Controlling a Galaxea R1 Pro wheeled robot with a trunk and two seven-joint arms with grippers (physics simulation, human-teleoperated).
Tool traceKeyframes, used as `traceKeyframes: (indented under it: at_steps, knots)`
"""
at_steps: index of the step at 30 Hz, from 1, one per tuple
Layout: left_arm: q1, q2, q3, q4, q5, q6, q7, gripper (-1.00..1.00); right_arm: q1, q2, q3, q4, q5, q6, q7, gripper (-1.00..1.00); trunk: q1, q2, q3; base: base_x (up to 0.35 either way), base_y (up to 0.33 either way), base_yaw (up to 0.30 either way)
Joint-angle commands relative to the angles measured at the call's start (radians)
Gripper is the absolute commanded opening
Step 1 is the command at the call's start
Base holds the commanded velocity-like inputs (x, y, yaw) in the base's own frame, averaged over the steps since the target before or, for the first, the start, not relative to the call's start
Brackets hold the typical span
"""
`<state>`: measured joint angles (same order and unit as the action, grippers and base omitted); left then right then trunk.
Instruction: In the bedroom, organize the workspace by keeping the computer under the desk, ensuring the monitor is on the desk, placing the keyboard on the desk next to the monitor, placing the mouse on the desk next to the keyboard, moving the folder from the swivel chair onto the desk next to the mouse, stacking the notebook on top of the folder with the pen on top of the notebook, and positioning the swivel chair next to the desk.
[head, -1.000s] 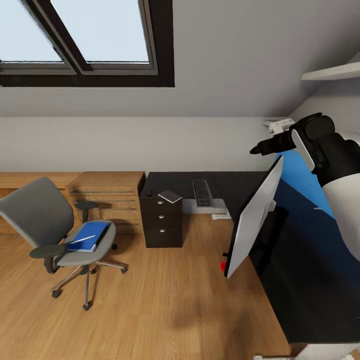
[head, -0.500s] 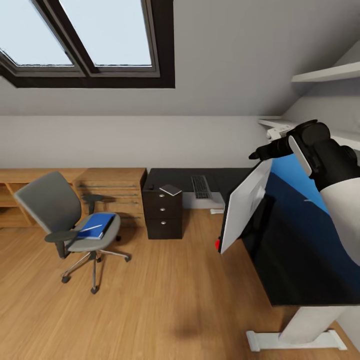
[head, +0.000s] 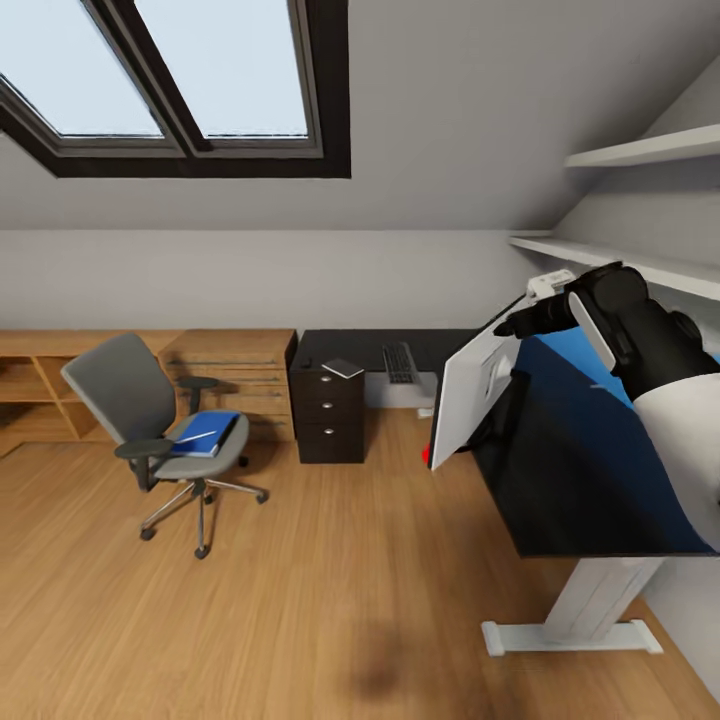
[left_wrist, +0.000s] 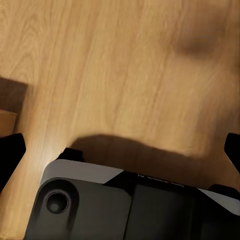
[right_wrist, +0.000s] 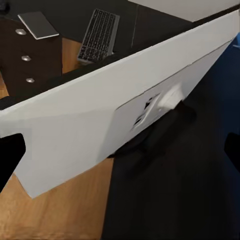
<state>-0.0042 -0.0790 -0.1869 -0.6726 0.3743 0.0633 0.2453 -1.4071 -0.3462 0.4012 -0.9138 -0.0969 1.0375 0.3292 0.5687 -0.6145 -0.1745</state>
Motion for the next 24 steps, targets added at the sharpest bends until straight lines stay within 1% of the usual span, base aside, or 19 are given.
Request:
traceKeyframes:
  at_steps: [1, 5, 8, 9, 11, 15, 20, 22, 23, 24]
  knots:
    - [0.000, 0.001, -0.005, -0.002, 0.008, 0.004, 0.008, 1.00, 0.011, -0.001, 0.004, -0.017, -0.008, 0.004, -0.005, 1.00, 0.000, -0.002, -0.002, -0.338, 0.000, 0.000]
    - [0.000, 0.001, -0.005, -0.002, 0.008, 0.003, 0.008, 1.00, 0.079, -0.001, 0.003, -0.109, -0.007, 0.005, -0.007, 1.00, 0.000, -0.002, -0.002, -0.338, 0.000, 0.000]
    - [0.000, 0.001, -0.005, -0.002, 0.008, 0.004, 0.008, 1.00, 0.116, -0.004, 0.001, -0.153, -0.007, 0.006, -0.007, 1.00, 0.000, -0.002, -0.002, -0.337, 0.000, 0.000]
    - [0.000, 0.001, -0.005, -0.002, 0.008, 0.004, 0.009, 1.00, 0.123, -0.004, 0.001, -0.160, -0.007, 0.006, -0.007, 1.00, 0.000, -0.002, -0.002, -0.336, 0.000, 0.000]
    - [0.000, 0.001, -0.005, -0.002, 0.008, 0.003, 0.009, 1.00, 0.173, -0.010, -0.001, -0.194, -0.008, 0.004, -0.008, 1.00, 0.000, -0.002, -0.002, -0.325, 0.000, 0.000]
    - [0.000, 0.001, -0.005, -0.002, 0.008, 0.003, 0.008, 1.00, 0.228, -0.019, -0.001, -0.230, -0.007, 0.002, -0.009, 1.00, 0.000, -0.002, -0.002, -0.323, 0.000, 0.000]
    - [0.000, 0.001, -0.005, -0.002, 0.008, 0.003, 0.009, 1.00, 0.319, -0.030, -0.002, -0.310, -0.008, 0.000, -0.010, 1.00, 0.000, -0.002, -0.002, -0.333, 0.000, 0.000]
    - [0.000, 0.001, -0.005, -0.002, 0.008, 0.003, 0.009, 1.00, 0.342, -0.032, -0.002, -0.323, -0.009, 0.000, -0.010, 1.00, 0.000, -0.002, -0.002, -0.296, 0.000, 0.000]
    - [0.000, 0.001, -0.005, -0.002, 0.008, 0.002, 0.009, 1.00, 0.409, -0.033, -0.003, -0.361, -0.010, -0.003, -0.010, 1.00, 0.000, -0.002, -0.002, -0.095, 0.000, 0.000]
    - [0.000, 0.001, -0.005, -0.002, 0.008, 0.002, 0.009, 1.00, 0.423, -0.032, -0.003, -0.368, -0.011, -0.003, -0.010, 1.00, 0.000, -0.002, -0.002, -0.076, 0.000, 0.000]
